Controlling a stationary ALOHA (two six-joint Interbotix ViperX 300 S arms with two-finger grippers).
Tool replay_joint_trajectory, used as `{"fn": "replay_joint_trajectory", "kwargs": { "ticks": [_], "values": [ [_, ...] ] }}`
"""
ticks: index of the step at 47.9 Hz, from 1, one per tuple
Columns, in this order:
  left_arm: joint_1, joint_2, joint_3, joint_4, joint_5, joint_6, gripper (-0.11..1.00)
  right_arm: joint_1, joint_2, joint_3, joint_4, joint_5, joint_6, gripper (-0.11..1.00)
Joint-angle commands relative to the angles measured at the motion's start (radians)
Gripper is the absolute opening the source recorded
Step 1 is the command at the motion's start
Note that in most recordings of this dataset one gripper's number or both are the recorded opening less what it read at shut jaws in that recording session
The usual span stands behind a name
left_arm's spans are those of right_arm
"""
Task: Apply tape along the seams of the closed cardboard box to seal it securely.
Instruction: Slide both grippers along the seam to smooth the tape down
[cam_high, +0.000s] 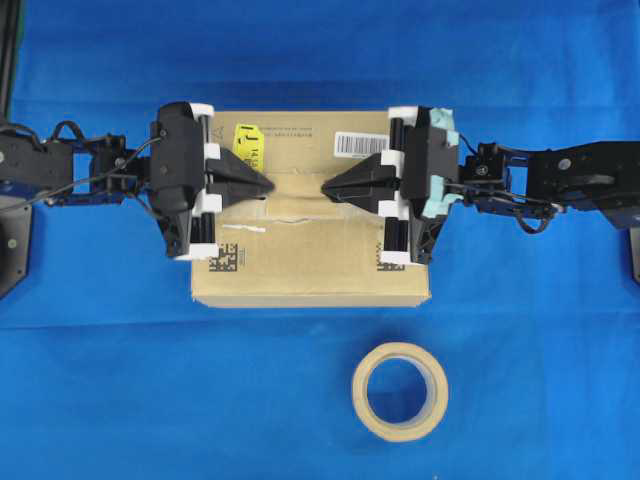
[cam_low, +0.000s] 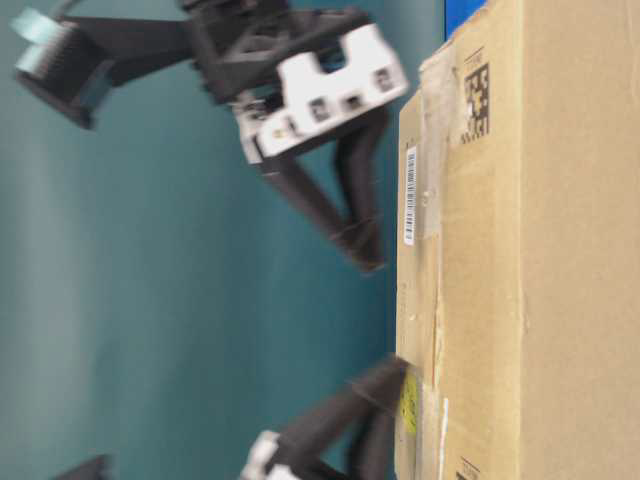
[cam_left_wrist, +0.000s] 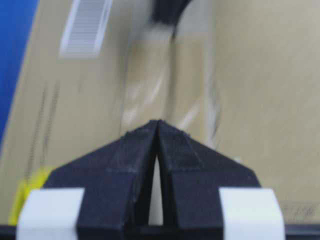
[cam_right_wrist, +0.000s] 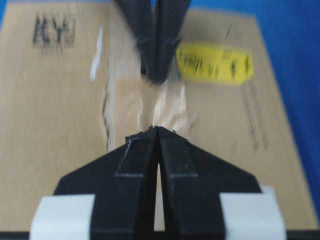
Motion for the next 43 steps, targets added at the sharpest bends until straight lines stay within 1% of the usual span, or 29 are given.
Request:
{"fn": "replay_joint_trajectory", "kwargs": {
  "ticks": [1, 13, 27, 37, 43],
  "values": [
    [-0.021, -0.029, -0.049, 0.005, -0.009, 0.023, 0.0, 0.0, -0.026, -0.043, -0.005, -0.006, -0.011, -0.01],
    [-0.034, 0.031, -0.1, 0.005, -0.015, 0.025, 0.0, -0.011, 0.032, -0.097, -0.005, -0.006, -0.021, -0.01],
    [-0.034, 0.098, -0.104, 0.005, -0.028, 0.02, 0.0, -0.015, 0.103, -0.129, -0.003, -0.008, -0.021, -0.01],
    [-0.035, 0.138, -0.089, 0.005, -0.037, -0.023, 0.0, -0.005, 0.155, -0.147, 0.0, -0.008, -0.009, -0.01],
    [-0.041, 0.137, -0.057, 0.005, -0.037, -0.044, 0.0, 0.006, 0.178, -0.143, 0.018, -0.008, 0.005, -0.01]
  ]
}}
